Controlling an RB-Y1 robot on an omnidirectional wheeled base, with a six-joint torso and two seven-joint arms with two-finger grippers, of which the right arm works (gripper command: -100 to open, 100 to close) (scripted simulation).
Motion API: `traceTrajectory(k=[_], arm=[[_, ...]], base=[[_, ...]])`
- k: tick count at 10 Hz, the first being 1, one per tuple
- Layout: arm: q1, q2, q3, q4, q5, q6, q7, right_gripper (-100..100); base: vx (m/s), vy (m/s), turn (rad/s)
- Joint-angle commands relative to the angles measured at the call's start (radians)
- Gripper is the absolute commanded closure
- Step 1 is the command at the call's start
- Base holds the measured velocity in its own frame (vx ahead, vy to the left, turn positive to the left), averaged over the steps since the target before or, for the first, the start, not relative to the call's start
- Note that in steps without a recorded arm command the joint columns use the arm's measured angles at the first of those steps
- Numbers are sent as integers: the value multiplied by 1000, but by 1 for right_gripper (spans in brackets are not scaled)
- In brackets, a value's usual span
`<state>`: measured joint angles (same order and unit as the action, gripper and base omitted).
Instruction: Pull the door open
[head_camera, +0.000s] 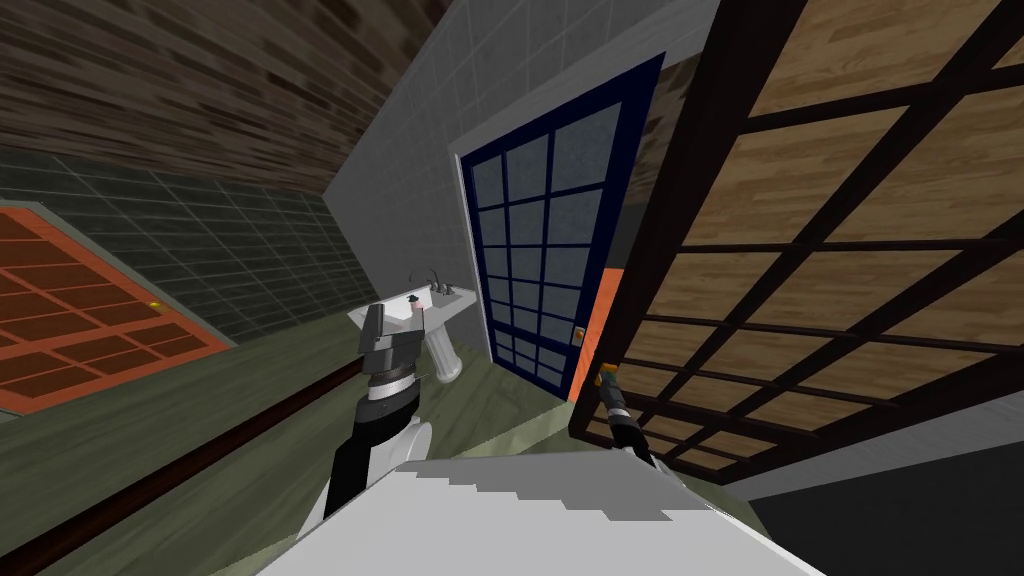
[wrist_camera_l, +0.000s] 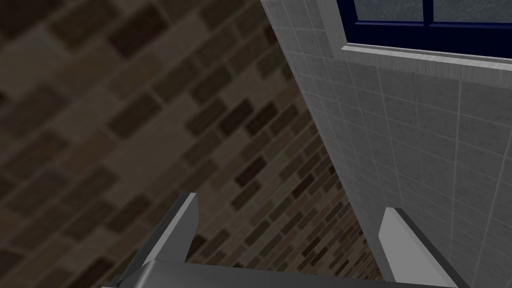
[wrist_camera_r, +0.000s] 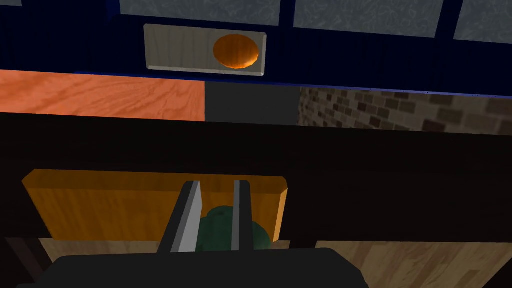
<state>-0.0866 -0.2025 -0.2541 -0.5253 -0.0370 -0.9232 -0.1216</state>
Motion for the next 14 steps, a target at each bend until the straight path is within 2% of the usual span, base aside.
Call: traceTrajectory(k=[1,3,5,7,9,10,14], arm=[[20,-21,-3,-35,-23,11,-37,100],[20,-21,-3,-35,-23,11,-37,100],[16,-33,45,-32,-71,7,-107,100],[16,-33,45,-32,-71,7,-120,100],[12,-45,93,-30,-120,4,-189,100],[-3,-22,97,-24,-110,11,-198,-100],[-8,-13,109,-28,-147,15,-296,-100]], base=[[-37,-22,39],[-16,2,0],[-35,-8,46],[-31,-13,6],[-45,-14,47],[-46,-12,74],[-56,-19,29]])
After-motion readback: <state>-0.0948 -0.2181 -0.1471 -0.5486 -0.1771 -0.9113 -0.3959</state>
